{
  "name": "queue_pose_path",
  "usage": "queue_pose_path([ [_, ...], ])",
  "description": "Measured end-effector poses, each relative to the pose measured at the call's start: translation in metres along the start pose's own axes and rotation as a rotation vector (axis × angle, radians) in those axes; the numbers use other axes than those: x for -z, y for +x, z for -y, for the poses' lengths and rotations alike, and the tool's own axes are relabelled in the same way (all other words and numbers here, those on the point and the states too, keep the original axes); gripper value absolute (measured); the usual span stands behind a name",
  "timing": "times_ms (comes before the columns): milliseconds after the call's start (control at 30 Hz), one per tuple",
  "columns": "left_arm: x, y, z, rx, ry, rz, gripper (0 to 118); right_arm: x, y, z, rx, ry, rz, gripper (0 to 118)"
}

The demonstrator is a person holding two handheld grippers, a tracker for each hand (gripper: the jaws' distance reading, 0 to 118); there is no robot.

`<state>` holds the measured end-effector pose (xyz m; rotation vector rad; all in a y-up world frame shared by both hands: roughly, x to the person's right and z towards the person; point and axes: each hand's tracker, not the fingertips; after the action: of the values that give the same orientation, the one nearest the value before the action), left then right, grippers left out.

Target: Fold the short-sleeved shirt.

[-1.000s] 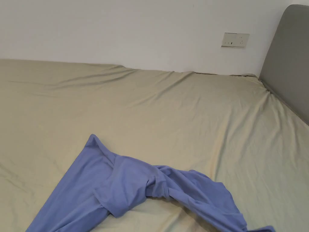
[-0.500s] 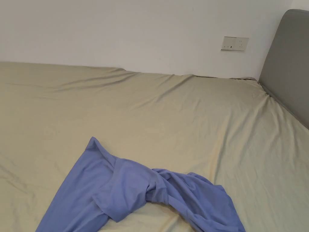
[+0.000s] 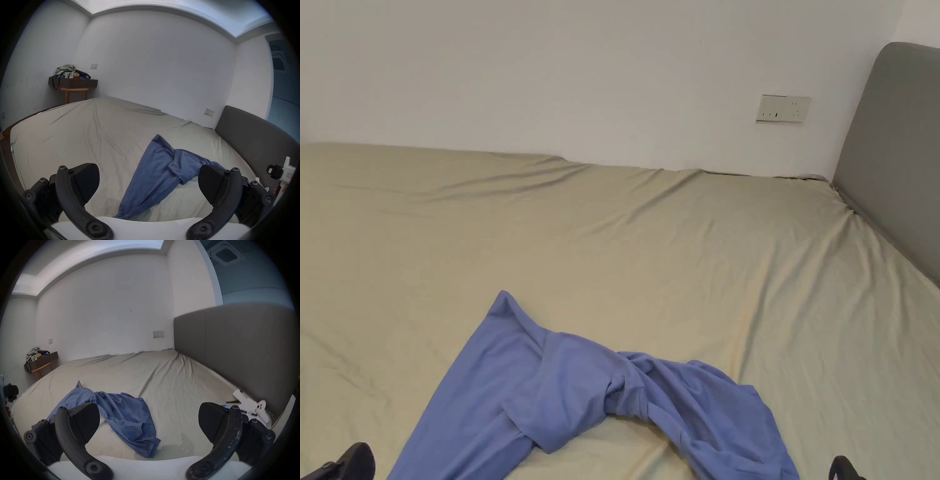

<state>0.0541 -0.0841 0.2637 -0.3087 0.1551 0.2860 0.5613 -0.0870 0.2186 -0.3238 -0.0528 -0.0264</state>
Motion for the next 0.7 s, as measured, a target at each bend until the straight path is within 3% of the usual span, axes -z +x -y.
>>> queue_pose_path([
  [133, -0.005, 0.005, 0.011, 0.007, -0.015, 0.019, 118, -0.006, -0.006, 0.004, -0.001, -0.01, -0.025, 118],
  [167, -0.008, 0.006, 0.015, 0.008, -0.013, 0.026, 117, -0.007, -0.007, 0.006, 0.0, -0.013, -0.035, 111],
  [200, -0.01, 0.007, 0.018, 0.005, -0.012, 0.029, 111, -0.007, -0.009, 0.008, 0.002, -0.015, -0.038, 96],
  [233, -0.011, 0.008, 0.02, 0.001, -0.012, 0.037, 98, -0.007, -0.011, 0.01, 0.004, -0.022, -0.04, 77],
  [267, -0.012, 0.01, 0.023, -0.003, -0.007, 0.042, 66, -0.006, -0.012, 0.011, 0.002, -0.026, -0.042, 51],
  [333, -0.01, 0.015, 0.028, 0.013, -0.008, 0.015, 3, -0.005, -0.014, 0.013, 0.002, -0.031, -0.038, 14],
  [367, -0.011, 0.017, 0.03, 0.023, 0.0, 0.015, 0, -0.004, -0.015, 0.014, 0.001, -0.035, -0.035, 2],
  [700, 0.022, 0.016, 0.024, 0.042, -0.045, 0.062, 0, 0.008, -0.019, 0.019, -0.006, -0.082, -0.066, 2],
])
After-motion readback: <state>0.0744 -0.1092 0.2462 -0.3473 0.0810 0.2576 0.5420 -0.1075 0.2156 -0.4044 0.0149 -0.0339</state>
